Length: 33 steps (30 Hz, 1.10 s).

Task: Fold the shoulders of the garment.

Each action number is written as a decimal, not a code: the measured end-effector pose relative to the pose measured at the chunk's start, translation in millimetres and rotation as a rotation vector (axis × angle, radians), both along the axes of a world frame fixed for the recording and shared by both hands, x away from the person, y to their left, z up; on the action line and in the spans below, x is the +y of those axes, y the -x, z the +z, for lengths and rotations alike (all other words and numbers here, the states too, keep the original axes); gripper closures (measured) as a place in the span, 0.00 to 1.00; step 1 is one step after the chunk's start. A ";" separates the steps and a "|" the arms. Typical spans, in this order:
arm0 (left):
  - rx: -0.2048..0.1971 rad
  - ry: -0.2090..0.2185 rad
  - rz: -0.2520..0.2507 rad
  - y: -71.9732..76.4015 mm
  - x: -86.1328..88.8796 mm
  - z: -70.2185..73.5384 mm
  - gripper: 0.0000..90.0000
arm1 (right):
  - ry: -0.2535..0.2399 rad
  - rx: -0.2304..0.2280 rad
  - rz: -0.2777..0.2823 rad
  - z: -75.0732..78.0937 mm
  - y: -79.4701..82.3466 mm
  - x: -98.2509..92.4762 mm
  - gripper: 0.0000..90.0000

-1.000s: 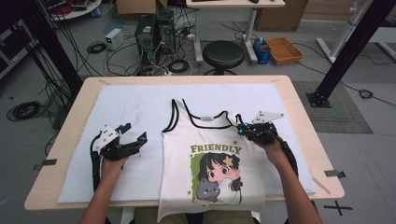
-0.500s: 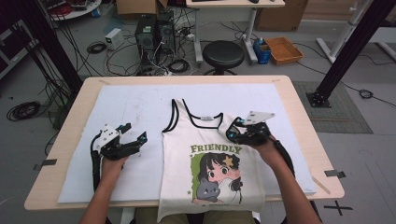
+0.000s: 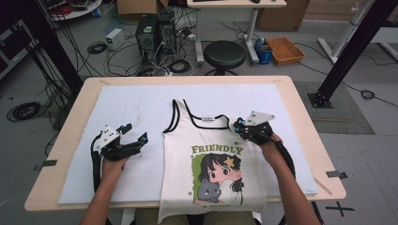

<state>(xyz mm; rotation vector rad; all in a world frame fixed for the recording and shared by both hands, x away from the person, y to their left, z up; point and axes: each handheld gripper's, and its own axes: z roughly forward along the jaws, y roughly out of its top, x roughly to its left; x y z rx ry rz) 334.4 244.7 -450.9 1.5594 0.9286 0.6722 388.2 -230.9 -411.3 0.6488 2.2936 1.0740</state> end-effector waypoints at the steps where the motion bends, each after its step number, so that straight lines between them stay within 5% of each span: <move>1: -0.001 -0.005 0.002 0.2 -0.7 0.1 0.24 | -0.027 -0.025 0.022 4.6 10.2 -11.8 0.96; 7: -0.002 -0.001 0.002 0.1 -0.4 0.0 0.24 | -0.035 -0.009 0.081 -0.5 34.8 -33.9 0.95; 11: 0.000 -0.004 0.006 0.1 -0.3 0.1 0.25 | -0.037 0.080 0.126 -18.3 47.0 -40.5 0.95; 13: 0.000 -0.003 0.013 0.1 -0.3 0.2 0.25 | 0.008 0.144 0.158 -25.2 50.2 -39.7 0.95; 16: 0.000 0.001 0.015 0.0 0.1 0.2 0.25 | 0.001 0.202 0.199 -22.9 54.2 -39.3 0.89; 19: 0.001 0.002 0.015 0.0 0.0 0.2 0.25 | -0.019 0.176 0.200 -18.8 58.1 -40.4 0.81; 20: 0.001 0.001 0.015 0.0 -0.1 0.3 0.26 | -0.059 0.142 0.192 -14.9 61.1 -42.4 0.77; 23: 0.010 0.007 0.020 0.0 -0.4 0.7 0.25 | -0.126 0.097 0.172 -15.4 61.0 -38.2 0.76; 25: 0.027 0.016 0.022 -0.6 -0.9 1.7 0.25 | -0.121 0.092 0.171 -18.3 60.3 -33.4 0.77; 26: 0.034 0.021 0.019 -1.3 -1.6 3.0 0.25 | -0.066 0.117 0.153 -26.0 56.5 -22.1 0.81; 27: 0.037 0.028 0.019 -2.2 -2.8 4.9 0.25 | -0.066 0.117 0.153 -26.0 56.5 -22.1 0.81; 28: 0.043 0.034 0.011 -3.6 -4.6 7.6 0.25 | 0.011 0.153 0.143 -33.0 52.3 -15.2 0.86; 33: 0.056 0.043 -0.021 -16.4 -20.0 22.3 0.25 | 0.057 0.196 0.165 -33.8 52.2 -18.8 0.89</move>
